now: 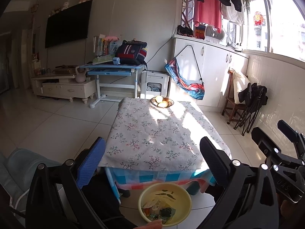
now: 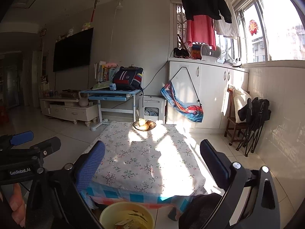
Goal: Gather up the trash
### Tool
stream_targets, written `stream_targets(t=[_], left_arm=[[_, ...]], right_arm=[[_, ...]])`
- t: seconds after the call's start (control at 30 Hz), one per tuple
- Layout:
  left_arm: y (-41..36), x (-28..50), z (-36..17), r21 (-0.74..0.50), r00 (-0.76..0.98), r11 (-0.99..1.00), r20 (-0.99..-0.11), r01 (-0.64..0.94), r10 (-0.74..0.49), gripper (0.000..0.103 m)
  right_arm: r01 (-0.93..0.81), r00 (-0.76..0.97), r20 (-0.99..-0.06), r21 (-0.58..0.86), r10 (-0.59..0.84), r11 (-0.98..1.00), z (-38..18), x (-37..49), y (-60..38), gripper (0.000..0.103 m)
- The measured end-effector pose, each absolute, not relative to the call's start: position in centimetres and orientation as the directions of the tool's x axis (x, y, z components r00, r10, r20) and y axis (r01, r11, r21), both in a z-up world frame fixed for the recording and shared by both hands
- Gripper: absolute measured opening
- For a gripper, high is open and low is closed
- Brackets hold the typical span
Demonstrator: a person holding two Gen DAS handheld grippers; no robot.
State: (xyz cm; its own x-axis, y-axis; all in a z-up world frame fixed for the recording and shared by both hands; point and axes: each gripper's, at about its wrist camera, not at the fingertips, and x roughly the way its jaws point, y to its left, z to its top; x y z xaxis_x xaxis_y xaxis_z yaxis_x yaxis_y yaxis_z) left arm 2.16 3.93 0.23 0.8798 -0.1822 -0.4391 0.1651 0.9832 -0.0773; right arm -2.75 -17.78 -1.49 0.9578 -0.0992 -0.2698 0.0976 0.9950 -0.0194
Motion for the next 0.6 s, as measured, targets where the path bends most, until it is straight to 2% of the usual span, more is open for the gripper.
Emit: stream_targets(t=[0.6], left_arm=[[3.0,1.1,1.0,-0.059,0.885,0.982,-0.427,0.18,-0.188,0.096]], right_arm=[[0.112,0.964,-0.243,-0.006,-0.11,0.994,-0.8,-3.7,-18.3,0.095]])
